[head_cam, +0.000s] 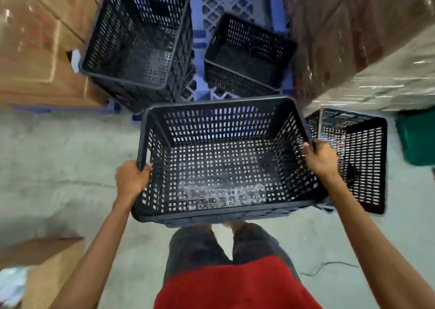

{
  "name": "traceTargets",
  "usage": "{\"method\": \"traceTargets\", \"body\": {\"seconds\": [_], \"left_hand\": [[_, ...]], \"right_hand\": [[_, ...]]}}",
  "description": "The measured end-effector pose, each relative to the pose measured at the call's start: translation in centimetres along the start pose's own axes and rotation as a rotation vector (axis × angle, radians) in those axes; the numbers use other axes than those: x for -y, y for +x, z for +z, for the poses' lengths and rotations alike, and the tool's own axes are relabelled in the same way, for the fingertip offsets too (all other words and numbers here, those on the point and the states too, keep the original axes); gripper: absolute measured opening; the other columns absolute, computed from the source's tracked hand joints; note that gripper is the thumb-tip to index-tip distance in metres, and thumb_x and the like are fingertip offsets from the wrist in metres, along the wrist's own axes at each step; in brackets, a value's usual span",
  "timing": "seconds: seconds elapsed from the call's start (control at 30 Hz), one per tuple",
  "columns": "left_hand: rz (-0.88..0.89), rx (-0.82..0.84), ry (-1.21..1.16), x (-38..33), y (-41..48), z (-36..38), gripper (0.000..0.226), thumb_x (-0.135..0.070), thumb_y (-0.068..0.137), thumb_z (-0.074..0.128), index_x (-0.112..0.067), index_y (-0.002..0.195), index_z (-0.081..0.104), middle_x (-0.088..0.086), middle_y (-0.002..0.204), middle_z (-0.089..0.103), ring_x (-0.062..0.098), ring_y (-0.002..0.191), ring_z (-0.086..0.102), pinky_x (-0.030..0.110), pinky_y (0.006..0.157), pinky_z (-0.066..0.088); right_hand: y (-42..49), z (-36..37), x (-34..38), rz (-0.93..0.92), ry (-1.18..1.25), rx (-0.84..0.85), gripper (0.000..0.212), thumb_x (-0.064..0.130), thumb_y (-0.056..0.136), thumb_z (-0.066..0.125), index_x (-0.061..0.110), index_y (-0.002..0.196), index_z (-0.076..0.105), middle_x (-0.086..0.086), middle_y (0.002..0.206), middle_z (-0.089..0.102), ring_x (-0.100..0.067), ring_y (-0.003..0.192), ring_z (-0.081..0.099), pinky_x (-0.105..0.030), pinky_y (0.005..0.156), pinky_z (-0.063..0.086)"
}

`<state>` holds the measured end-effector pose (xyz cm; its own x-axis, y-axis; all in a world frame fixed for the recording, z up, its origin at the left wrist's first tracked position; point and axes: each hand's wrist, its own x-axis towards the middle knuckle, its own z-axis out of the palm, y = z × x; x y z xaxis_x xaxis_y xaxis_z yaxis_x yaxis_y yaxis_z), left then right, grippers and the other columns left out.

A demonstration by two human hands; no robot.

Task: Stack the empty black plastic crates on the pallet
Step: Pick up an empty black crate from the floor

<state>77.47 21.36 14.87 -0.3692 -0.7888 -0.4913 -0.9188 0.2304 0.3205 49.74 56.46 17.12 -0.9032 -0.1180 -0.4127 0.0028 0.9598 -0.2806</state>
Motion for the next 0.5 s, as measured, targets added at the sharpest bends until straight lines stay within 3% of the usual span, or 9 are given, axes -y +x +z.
{"method": "traceTargets", "body": {"seconds": [0.2, 0.4, 0.5], "left_hand": [[-0.239, 0.166, -0.012, 7.7, 4.1, 10.3, 0.035, -0.033, 0.087, 0.06, 0.0, 0.091, 0.073, 0.024, 0.083, 0.074, 0.039, 0.08, 0.072, 0.042, 0.075, 0.055], [-0.355, 0.125, -0.085, 13.5, 14.8, 22.4, 0.038, -0.034, 0.087, 0.063, 0.0, 0.101, 0.072, 0.022, 0.094, 0.074, 0.038, 0.085, 0.071, 0.043, 0.082, 0.056], [-0.34, 0.074, -0.126, 15.1, 20.6, 28.8, 0.041, -0.038, 0.086, 0.063, 0.001, 0.092, 0.073, 0.025, 0.088, 0.074, 0.037, 0.085, 0.071, 0.046, 0.078, 0.056]], "right_hand": [[2.7, 12.8, -3.1, 0.03, -0.097, 0.175, 0.033, 0.029, 0.098, 0.045, 0.0, 0.11, 0.058, -0.031, 0.101, 0.066, -0.047, 0.096, 0.062, -0.042, 0.071, 0.045], [10.1, 29.0, -5.7, 0.03, -0.079, 0.165, 0.032, 0.027, 0.099, 0.043, -0.001, 0.112, 0.053, -0.032, 0.102, 0.065, -0.05, 0.096, 0.06, -0.044, 0.067, 0.041], [14.6, 37.0, -6.6, 0.068, -0.035, 0.136, 0.03, 0.026, 0.099, 0.042, -0.002, 0.108, 0.051, -0.036, 0.102, 0.063, -0.052, 0.094, 0.059, -0.046, 0.067, 0.04]]}}
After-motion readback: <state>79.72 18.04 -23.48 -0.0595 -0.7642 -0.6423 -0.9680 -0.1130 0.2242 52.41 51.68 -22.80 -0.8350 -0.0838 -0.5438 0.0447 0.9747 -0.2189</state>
